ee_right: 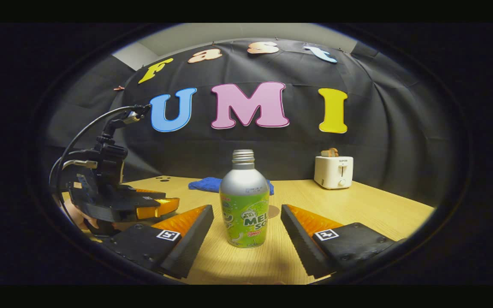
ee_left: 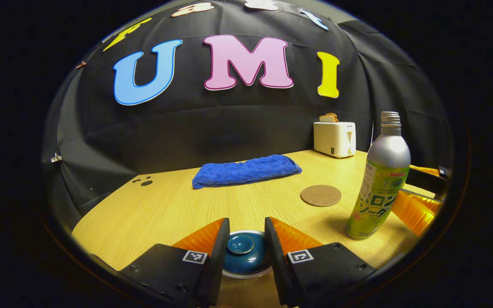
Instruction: Open the teacup lid with one hand, grasp the water bottle and pour water into the teacup with the other hand; after pouring, place the water bottle on the coaster and then close the teacup lid.
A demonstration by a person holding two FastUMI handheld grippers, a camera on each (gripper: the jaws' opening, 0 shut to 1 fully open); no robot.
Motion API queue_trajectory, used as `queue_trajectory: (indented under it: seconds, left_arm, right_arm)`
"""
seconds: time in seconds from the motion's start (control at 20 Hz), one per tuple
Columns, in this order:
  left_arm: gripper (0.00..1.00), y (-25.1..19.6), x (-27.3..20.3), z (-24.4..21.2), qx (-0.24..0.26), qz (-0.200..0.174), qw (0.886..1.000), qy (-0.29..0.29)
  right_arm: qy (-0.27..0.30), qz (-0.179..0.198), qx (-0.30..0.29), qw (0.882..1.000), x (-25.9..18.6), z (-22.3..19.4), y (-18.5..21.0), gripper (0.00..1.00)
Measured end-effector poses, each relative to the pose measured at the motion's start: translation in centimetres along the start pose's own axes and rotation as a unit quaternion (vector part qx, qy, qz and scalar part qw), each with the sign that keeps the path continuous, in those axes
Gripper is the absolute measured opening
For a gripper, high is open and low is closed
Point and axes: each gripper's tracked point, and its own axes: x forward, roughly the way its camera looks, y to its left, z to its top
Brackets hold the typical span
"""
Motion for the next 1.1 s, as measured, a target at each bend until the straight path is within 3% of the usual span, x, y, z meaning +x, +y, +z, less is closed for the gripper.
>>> queue_trajectory:
  seconds: [0.3,0.65,1.1]
  left_arm:
    - [0.36,0.3,-0.2,0.2,-0.008,0.0,1.0,-0.009]
    - [0.3,0.5,-1.5,1.7,-0.005,0.012,0.998,-0.068]
    - [0.3,3.0,-4.2,1.8,-0.055,0.015,0.992,-0.115]
  right_arm:
    - [-0.001,0.0,0.0,1.0,0.0,0.0,0.0,0.98]
    - [0.0,0.0,0.0,1.0,0.0,0.0,0.0,0.98]
    - [0.0,0.0,0.0,1.0,0.0,-0.1,0.1,0.98]
